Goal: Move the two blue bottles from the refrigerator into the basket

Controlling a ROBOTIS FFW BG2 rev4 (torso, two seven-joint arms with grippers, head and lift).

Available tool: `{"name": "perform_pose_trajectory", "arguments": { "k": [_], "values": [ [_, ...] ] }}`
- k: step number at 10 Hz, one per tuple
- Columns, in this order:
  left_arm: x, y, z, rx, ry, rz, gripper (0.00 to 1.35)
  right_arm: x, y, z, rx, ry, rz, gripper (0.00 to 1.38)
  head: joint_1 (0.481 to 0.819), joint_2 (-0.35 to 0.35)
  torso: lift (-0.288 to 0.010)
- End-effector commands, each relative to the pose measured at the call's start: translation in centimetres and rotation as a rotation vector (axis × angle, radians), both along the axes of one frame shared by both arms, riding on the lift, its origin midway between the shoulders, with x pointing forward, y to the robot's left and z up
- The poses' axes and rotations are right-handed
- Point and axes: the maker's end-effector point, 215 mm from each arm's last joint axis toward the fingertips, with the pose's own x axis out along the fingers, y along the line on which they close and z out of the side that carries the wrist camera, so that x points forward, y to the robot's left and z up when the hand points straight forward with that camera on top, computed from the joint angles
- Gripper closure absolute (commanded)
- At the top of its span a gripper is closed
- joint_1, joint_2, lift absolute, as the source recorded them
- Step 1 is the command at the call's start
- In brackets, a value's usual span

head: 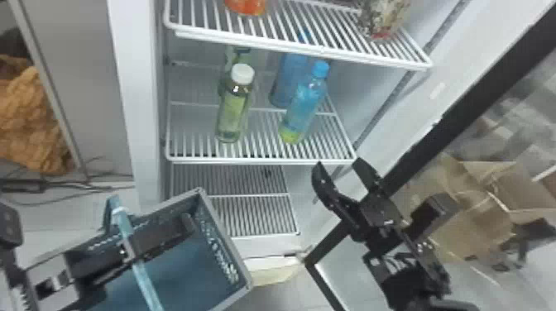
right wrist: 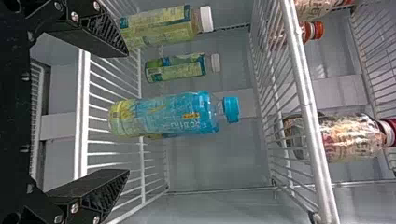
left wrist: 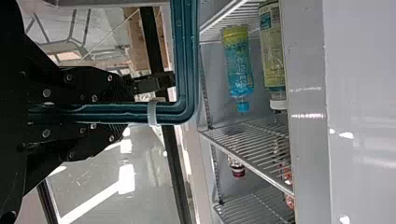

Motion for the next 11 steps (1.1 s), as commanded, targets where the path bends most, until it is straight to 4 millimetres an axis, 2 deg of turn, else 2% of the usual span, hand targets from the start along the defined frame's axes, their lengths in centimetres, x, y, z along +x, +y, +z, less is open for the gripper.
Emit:
{"name": "perform_pose_trajectory", "arguments": {
  "k": [1,3,5,8,11],
  "values": [
    [0.0,0.0,-0.1,-0.003,0.003,0.001,1.20,2.0,0.3,-0.2,0.003,-0.007,0.009,0.18,0.695,-0.350,-0.220],
    [0.0,-0.1,0.0,-0.005,0.003,-0.004,1.20,4.4,0.5,0.1,0.007,-0.028,0.008,0.18,0.695,-0.350,-0.220],
    [0.0,-0.2,0.1,-0.008,0.002,-0.003,1.20,6.0,0.7,-0.6,0.013,-0.021,0.008,0.18,0.695,-0.350,-0.220],
    [0.0,-0.2,0.1,-0.009,0.002,-0.005,1.20,9.3,2.9,-1.3,0.030,-0.018,0.041,0.18,0.695,-0.350,-0.220],
    [-0.1,-0.3,-0.1,-0.014,0.008,-0.007,1.20,10.9,3.1,-1.2,0.029,-0.021,0.018,0.18,0.695,-0.328,-0.220]
  ]
}}
